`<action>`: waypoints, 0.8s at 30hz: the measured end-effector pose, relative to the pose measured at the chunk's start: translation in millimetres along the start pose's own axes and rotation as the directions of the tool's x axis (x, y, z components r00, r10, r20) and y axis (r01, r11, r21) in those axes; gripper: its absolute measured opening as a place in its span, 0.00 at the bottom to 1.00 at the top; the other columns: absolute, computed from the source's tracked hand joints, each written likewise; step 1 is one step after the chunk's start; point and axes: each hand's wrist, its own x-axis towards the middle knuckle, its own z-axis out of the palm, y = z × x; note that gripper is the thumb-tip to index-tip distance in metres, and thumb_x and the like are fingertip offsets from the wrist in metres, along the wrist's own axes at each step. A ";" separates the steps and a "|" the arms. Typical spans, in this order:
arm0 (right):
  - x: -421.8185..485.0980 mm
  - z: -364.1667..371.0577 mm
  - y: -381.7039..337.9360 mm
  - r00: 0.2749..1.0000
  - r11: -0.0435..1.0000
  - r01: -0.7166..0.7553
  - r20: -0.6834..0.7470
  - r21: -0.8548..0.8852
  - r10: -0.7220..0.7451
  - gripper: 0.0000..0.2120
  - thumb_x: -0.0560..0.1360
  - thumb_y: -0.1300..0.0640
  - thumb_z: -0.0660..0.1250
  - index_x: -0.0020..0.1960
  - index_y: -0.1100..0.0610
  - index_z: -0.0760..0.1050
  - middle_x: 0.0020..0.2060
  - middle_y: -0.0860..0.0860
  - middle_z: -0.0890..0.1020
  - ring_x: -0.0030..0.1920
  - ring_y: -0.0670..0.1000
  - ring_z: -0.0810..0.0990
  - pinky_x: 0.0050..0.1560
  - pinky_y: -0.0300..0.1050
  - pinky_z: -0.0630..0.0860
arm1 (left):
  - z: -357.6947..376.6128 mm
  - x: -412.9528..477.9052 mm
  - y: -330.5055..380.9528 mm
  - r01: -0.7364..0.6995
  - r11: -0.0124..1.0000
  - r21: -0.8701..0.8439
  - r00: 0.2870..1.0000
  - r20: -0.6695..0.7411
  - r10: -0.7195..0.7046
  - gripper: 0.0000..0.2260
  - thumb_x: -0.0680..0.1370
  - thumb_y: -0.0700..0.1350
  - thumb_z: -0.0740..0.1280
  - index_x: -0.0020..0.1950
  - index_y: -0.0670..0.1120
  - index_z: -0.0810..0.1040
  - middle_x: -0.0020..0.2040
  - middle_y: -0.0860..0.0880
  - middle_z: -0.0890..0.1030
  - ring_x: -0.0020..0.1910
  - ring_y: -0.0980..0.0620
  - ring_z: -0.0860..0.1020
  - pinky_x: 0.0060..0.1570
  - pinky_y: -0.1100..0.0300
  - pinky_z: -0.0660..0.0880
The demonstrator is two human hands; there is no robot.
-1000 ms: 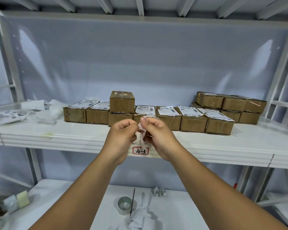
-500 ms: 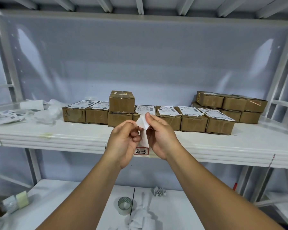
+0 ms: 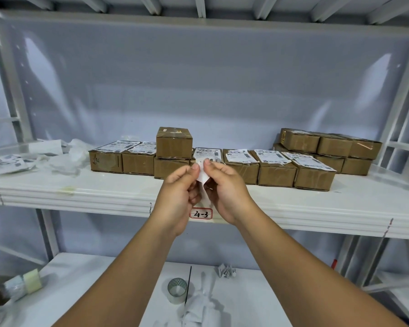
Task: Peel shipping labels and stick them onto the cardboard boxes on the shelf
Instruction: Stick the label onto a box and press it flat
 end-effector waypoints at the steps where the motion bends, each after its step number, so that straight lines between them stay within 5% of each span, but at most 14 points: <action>1: -0.3 -0.5 -2.0 1.000 0.999 -0.002 0.004 0.042 0.002 0.13 0.80 0.56 0.60 0.41 0.63 0.75 0.27 0.57 0.78 0.26 0.53 0.74 0.30 0.43 0.71 | 1.4 0.7 0.0 -0.001 0.999 -0.032 1.000 -0.009 0.001 0.20 0.80 0.40 0.60 0.27 0.48 0.70 0.26 0.52 0.61 0.24 0.57 0.58 0.26 0.65 0.56; 7: 1.6 1.2 -4.1 0.995 0.983 -0.014 -0.099 0.182 0.032 0.12 0.80 0.56 0.60 0.50 0.67 0.74 0.35 0.60 0.75 0.33 0.55 0.72 0.34 0.47 0.69 | 6.9 4.2 1.9 0.009 0.988 -0.157 0.996 -0.090 -0.023 0.25 0.80 0.37 0.59 0.22 0.48 0.71 0.23 0.52 0.61 0.21 0.58 0.58 0.23 0.64 0.55; 12: -0.6 -3.3 -8.2 0.986 0.954 -0.009 -0.155 0.300 0.058 0.08 0.80 0.59 0.61 0.47 0.61 0.76 0.27 0.50 0.78 0.29 0.47 0.74 0.32 0.39 0.72 | 4.5 2.6 -0.7 -0.013 0.981 -0.195 0.989 -0.149 -0.017 0.18 0.80 0.39 0.59 0.30 0.46 0.64 0.24 0.53 0.61 0.22 0.58 0.58 0.24 0.64 0.55; 24: 1.5 -1.7 -10.2 0.948 0.947 0.060 -0.314 0.315 0.044 0.09 0.79 0.59 0.61 0.42 0.59 0.75 0.34 0.53 0.78 0.36 0.49 0.75 0.38 0.41 0.73 | 3.6 -3.2 2.1 -0.093 0.987 -0.132 0.963 -0.263 0.056 0.16 0.81 0.39 0.57 0.33 0.45 0.63 0.20 0.55 0.65 0.20 0.60 0.62 0.26 0.64 0.57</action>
